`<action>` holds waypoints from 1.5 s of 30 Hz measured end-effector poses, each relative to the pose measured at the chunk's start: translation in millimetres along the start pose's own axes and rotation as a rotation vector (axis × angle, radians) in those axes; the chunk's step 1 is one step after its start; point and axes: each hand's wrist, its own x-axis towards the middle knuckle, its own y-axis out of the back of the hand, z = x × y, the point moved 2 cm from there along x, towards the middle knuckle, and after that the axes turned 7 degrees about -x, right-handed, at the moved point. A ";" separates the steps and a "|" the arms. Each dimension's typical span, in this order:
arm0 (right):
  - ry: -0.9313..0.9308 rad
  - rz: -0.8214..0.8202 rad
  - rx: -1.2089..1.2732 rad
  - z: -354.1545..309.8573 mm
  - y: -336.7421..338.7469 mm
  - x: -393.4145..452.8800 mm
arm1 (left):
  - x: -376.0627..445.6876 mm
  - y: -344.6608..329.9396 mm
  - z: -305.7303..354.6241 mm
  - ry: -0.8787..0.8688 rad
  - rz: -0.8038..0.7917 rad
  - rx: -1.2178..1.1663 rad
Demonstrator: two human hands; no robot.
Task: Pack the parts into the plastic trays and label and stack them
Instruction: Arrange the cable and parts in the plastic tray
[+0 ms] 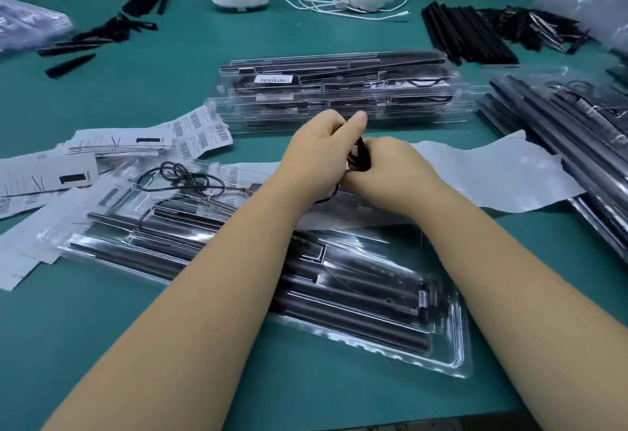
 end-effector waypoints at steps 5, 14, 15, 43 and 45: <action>0.029 -0.063 0.461 1.5 6.4 -5.5 | -5.4 0.9 5.2 -0.086 -0.090 -0.024; -0.017 -0.032 0.395 1.7 2.2 -3.8 | -8.5 5.2 10.4 -0.084 -0.167 0.090; 0.012 0.005 0.373 -0.1 2.1 -3.8 | -9.7 9.0 12.8 -0.136 -0.147 0.206; -0.278 -0.056 0.816 -9.4 -4.0 3.4 | -5.7 31.2 11.7 -0.046 -0.185 0.470; -0.270 -0.022 0.778 -7.7 -3.2 2.7 | -3.6 40.3 11.6 -0.019 -0.093 0.232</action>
